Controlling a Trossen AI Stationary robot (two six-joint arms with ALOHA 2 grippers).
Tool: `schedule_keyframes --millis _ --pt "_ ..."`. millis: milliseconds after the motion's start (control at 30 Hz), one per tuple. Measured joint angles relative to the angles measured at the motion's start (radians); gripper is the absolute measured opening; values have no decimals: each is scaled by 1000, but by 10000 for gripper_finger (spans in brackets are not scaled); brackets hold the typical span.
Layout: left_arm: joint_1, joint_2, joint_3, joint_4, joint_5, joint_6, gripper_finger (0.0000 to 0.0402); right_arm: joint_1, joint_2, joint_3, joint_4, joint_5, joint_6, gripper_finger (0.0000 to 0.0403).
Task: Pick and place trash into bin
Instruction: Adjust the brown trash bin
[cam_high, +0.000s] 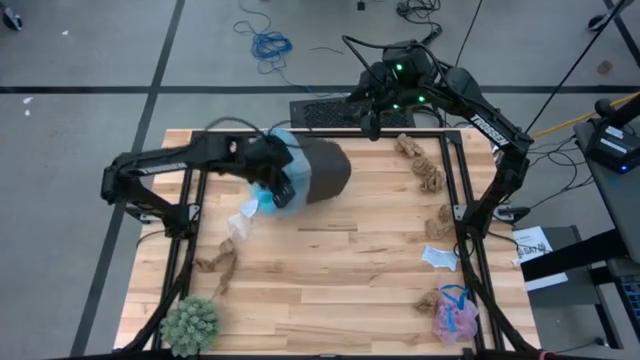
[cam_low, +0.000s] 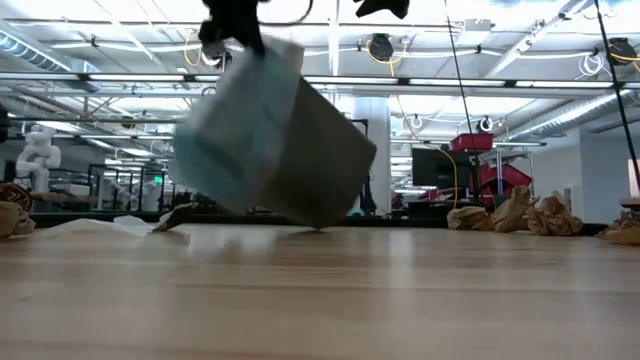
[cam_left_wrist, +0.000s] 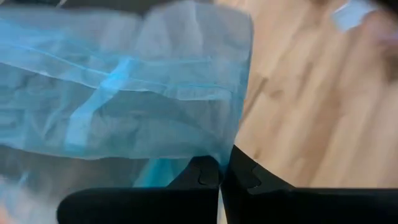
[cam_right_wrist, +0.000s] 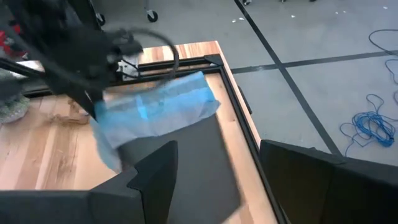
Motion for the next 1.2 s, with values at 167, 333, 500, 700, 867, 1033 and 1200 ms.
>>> schedule_keyframes --millis 167,333,500,700,867,1033,1200 --pt "30 0 188 -102 101 -4 0 0 0 0 0 -1 8 222" --pt "56 23 287 -179 187 -23 0 0 0 0 1 -4 6 222" --pt "57 97 296 -204 190 -6 0 0 0 0 3 -4 4 222" --pt "39 236 296 -190 168 37 0 0 0 0 2 -4 3 222" --pt "36 327 295 -151 195 57 0 1 0 0 -3 -4 3 222" --pt "51 344 299 -125 246 68 16 1 0 0 -3 -4 3 222" --pt "51 346 294 -99 239 68 67 1 0 0 -6 -4 -2 222"
